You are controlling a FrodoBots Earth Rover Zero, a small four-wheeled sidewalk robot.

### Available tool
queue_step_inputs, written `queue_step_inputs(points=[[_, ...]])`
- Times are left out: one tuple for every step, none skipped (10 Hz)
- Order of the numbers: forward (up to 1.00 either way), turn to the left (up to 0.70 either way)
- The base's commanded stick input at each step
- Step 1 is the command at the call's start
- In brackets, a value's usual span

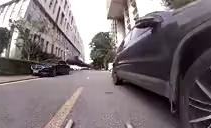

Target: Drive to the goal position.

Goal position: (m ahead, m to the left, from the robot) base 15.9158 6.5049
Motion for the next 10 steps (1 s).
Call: queue_step_inputs(points=[[0.70,0.00],[0.70,0.00],[0.70,0.00],[0.70,0.00],[0.70,0.00],[0.70,0.00],[0.70,0.00],[0.70,0.00],[0.70,0.00],[0.70,0.00]])
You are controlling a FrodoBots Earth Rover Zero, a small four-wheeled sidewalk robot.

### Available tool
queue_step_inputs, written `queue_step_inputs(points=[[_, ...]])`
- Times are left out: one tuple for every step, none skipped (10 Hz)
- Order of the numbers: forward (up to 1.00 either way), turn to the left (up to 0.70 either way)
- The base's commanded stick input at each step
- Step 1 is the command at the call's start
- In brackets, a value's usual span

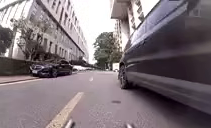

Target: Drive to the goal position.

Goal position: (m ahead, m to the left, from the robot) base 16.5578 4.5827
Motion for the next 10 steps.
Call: queue_step_inputs(points=[[0.70,-0.03],[0.70,-0.03],[0.70,0.00],[0.70,0.00],[0.70,0.00],[0.70,0.00],[0.70,0.00],[0.70,0.00],[0.70,0.00],[0.70,0.00]])
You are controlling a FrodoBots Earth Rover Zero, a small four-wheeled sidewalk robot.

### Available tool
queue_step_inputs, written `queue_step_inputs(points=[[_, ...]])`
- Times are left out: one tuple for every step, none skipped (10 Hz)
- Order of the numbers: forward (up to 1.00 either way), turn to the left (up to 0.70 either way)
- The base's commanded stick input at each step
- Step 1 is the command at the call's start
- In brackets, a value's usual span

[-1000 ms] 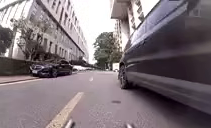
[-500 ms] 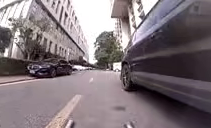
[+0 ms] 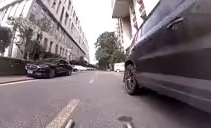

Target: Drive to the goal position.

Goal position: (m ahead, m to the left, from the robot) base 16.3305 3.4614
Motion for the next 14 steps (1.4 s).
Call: queue_step_inputs(points=[[0.70,0.00],[0.70,0.00],[0.70,0.00],[0.70,0.00],[0.70,0.00],[0.70,0.00],[0.70,0.00],[0.70,0.00],[0.70,0.00],[0.70,0.00],[0.70,0.00],[0.70,0.00],[0.70,0.00],[0.70,-0.03]])
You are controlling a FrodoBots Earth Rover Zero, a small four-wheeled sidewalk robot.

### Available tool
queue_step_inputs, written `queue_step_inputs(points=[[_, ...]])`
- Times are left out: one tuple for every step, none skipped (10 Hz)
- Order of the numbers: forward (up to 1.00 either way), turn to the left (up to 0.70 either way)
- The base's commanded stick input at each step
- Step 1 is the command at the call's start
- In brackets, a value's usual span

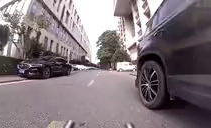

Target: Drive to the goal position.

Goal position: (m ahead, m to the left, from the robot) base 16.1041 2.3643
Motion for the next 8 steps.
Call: queue_step_inputs(points=[[0.66,-0.04],[0.45,0.00],[0.45,0.00],[0.45,0.00],[0.45,0.00],[0.45,0.00],[0.45,0.00],[0.45,0.00]])
